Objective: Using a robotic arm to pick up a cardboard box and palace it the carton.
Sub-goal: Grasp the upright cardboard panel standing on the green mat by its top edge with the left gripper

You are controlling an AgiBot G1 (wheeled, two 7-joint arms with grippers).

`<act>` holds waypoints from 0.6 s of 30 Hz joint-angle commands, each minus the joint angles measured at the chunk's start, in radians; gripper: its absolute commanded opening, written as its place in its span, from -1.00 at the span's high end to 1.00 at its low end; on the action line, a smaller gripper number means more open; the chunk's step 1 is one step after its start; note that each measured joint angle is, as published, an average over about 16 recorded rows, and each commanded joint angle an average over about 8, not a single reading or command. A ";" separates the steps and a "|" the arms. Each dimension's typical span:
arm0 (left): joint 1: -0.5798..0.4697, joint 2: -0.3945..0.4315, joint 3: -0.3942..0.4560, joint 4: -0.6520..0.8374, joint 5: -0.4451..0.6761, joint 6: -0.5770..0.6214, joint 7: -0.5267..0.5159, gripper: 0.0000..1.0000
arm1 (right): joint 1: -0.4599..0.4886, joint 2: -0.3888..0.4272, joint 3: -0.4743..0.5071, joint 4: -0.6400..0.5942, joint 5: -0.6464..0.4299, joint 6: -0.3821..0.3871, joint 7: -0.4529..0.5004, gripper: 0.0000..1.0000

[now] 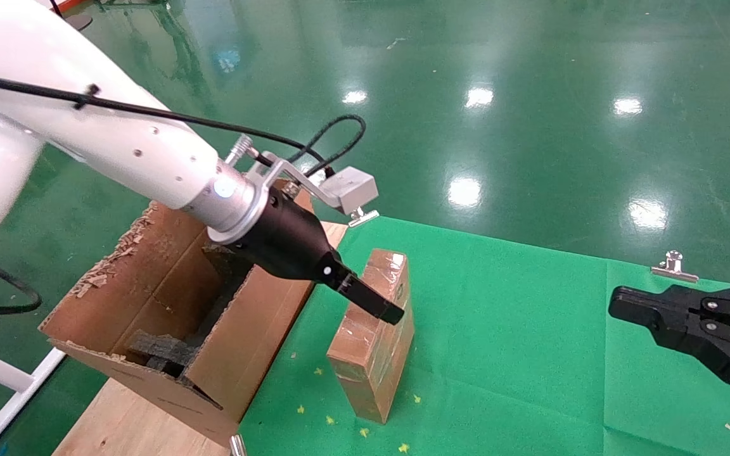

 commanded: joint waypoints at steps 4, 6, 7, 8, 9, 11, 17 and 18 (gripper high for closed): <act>-0.003 0.025 0.040 0.009 0.018 -0.008 -0.027 -1.00 | 0.000 0.000 0.000 0.000 0.000 0.000 0.000 -0.07; -0.002 0.034 0.052 0.012 0.026 -0.011 -0.037 -1.00 | 0.000 0.000 0.000 0.000 0.000 0.000 0.000 -0.57; -0.001 0.038 0.057 0.014 0.030 -0.013 -0.042 -1.00 | 0.000 0.000 0.000 0.000 0.000 0.000 0.000 -0.82; 0.000 0.043 0.063 0.015 0.035 -0.014 -0.046 -0.94 | 0.000 0.000 0.000 0.000 0.000 0.000 0.000 -1.00; 0.001 0.047 0.068 0.016 0.040 -0.015 -0.049 -0.80 | 0.000 0.000 0.000 0.000 0.000 0.000 0.000 -1.00; 0.002 0.055 0.078 0.018 0.049 -0.016 -0.053 -0.36 | 0.000 0.000 0.000 0.000 0.000 0.000 0.000 -1.00; 0.003 0.068 0.095 0.025 0.066 -0.022 -0.058 0.94 | 0.000 0.000 0.000 0.000 0.000 0.000 0.000 -1.00; 0.003 0.069 0.097 0.027 0.067 -0.023 -0.058 1.00 | 0.000 0.000 0.000 0.000 0.000 0.000 0.000 -1.00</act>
